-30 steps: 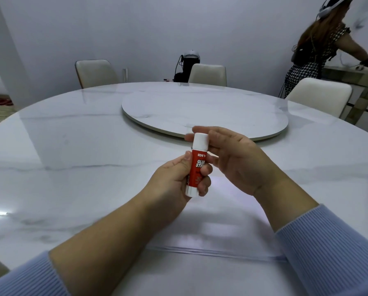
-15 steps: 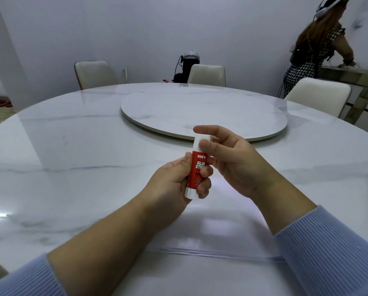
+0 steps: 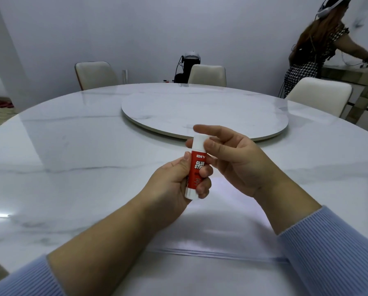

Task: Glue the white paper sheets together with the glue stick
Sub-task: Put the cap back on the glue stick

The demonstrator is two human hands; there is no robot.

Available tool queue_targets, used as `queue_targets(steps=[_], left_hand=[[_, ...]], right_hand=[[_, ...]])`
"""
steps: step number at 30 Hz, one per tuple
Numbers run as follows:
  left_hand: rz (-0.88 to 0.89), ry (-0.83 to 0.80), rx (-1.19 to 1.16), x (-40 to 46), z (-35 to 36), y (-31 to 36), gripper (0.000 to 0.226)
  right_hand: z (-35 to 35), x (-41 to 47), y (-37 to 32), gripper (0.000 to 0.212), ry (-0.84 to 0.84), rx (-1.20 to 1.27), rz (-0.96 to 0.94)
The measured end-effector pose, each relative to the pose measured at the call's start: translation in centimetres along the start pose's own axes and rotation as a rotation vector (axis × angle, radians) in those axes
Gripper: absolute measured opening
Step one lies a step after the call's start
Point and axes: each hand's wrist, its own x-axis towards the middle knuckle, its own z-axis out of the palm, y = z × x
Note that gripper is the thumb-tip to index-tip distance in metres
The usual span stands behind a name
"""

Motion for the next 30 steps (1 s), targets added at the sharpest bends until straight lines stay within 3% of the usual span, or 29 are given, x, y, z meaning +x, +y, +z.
queue_targets(steps=[7,13,18,22,25,30], left_hand=[[0.016,0.039,0.056,0.1,-0.1,0.1,0.032],[0.057,0.026,0.097,-0.1,-0.4,0.9,0.030],[0.066,0.035,0.088,0.0,-0.5,0.9,0.029],[0.103,0.098,0.048,0.3,-0.4,0.8,0.031],[0.170,0.177,0.258,0.4,-0.6,0.7,0.037],[0.305,0.427,0.787,0.7,-0.8,0.3,0.024]], right_hand=[[1.5,0.3,-0.4,0.019,0.254,-0.425,-0.100],[2.0,0.6,-0.9,0.005,0.205,-0.508,-0.179],[1.6,0.5,-0.9,0.006,0.131,-0.470,-0.177],[1.3,0.4,-0.4,0.030,0.091,-0.625,-0.168],[1.2,0.5,0.2,0.036,0.122,-0.652,-0.213],[0.6,1.2,0.6,0.043,0.256,-0.500,-0.285]])
